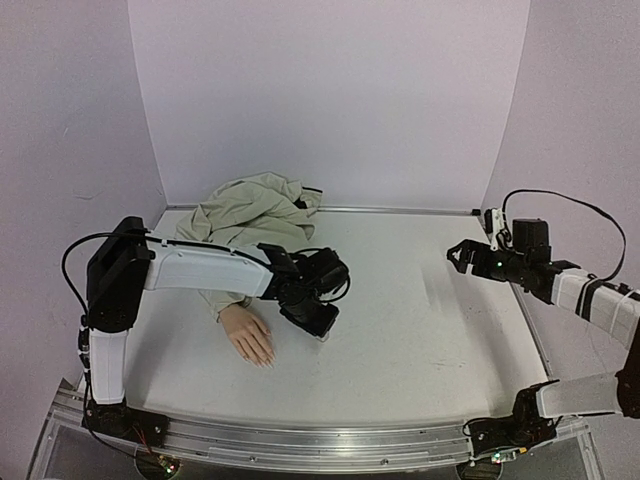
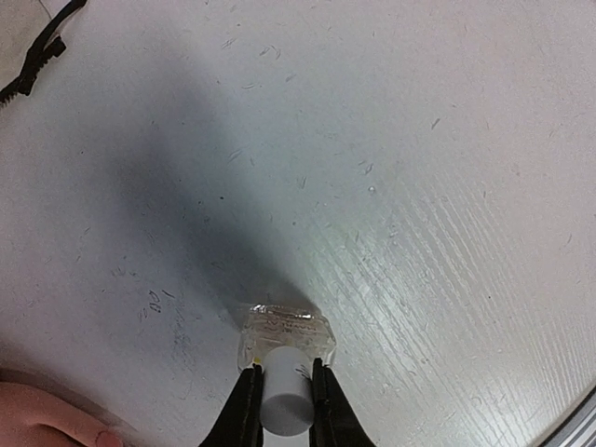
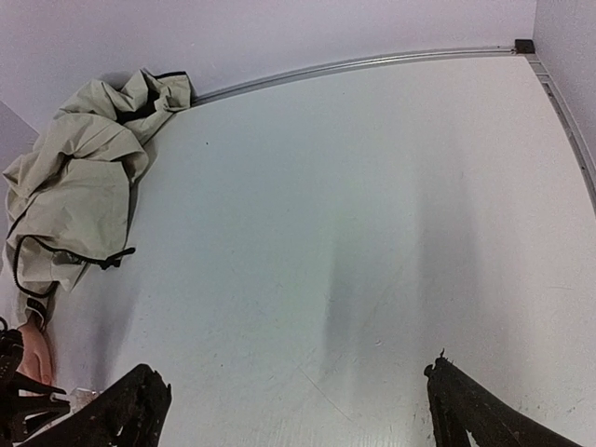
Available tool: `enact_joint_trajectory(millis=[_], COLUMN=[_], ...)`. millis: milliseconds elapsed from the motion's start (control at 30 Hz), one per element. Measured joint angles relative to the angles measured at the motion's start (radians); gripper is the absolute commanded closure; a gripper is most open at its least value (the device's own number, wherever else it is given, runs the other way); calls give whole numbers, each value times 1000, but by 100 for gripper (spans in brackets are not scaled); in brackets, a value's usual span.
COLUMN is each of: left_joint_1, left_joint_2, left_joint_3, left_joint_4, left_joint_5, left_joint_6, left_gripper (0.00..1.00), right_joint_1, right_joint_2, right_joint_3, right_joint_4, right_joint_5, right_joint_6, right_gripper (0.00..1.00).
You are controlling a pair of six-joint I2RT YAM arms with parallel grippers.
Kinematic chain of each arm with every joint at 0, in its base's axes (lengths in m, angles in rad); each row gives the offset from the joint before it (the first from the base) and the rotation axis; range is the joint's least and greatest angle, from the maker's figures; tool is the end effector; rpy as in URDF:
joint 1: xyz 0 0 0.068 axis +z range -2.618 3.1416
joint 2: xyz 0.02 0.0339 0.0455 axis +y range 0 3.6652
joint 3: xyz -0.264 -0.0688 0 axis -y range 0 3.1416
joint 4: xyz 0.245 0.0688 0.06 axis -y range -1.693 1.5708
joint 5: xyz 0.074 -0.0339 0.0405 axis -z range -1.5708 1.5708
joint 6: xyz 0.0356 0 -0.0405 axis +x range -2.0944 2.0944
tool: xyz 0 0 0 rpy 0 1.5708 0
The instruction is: Paint the nails
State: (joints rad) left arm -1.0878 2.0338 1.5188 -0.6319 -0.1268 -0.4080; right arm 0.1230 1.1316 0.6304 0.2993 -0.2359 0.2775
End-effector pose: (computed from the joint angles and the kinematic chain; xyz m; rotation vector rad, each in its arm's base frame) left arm 0.2017 -0.3749 0.1816 0.8760 2.5892 -0.2728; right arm 0.2549 0.0399 0.2656 -0.0344 1.7937 0.4972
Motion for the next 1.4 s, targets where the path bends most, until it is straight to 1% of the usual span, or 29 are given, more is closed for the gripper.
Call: enact_joint_trajectory(millis=[200,300,400,500,600,767,833,933,1133,1267,1333,1400], left_joint_1=[2,12,34,67,97,134,142,146,145,145,145,145], left_joint_2=[-50,-104,-164,-219,-257,-304,-314,-324,-368,-394,-402,-406], left_joint_3=[0,-1,-2,-2,-6,-50,-63,-77,-113,-134,-143,-153], left_joint_4=[-24,-24,-23,-23,-22,-24,-25,-24,-23,-21,-21,-19], left_joint_5=[16,43,75,119,160,217,235,256,288,300,306,310], left_joint_6=[24,21,3,-47,-121,-235,-272,-306,-353,-370,-378,-381], left_gripper=[100,100,100,100,100,100,100,100,100,100,100,100], right_joint_1=[12,56,163,282,420,643,698,721,769,795,800,806], right_joint_2=[37,53,76,117,178,262,283,322,454,514,533,547], right_joint_3=[9,10,11,17,24,30,32,51,130,160,173,185], right_joint_4=[-1,0,15,53,124,253,303,371,479,517,527,544], right_joint_5=[-53,-68,-79,-95,-101,-73,-73,-92,-109,-123,-130,-136], right_joint_6=[0,-3,-16,-26,-49,-110,-131,-149,-175,-184,-188,-187], right_gripper=[2,2,2,2,2,6,8,11,21,34,43,47])
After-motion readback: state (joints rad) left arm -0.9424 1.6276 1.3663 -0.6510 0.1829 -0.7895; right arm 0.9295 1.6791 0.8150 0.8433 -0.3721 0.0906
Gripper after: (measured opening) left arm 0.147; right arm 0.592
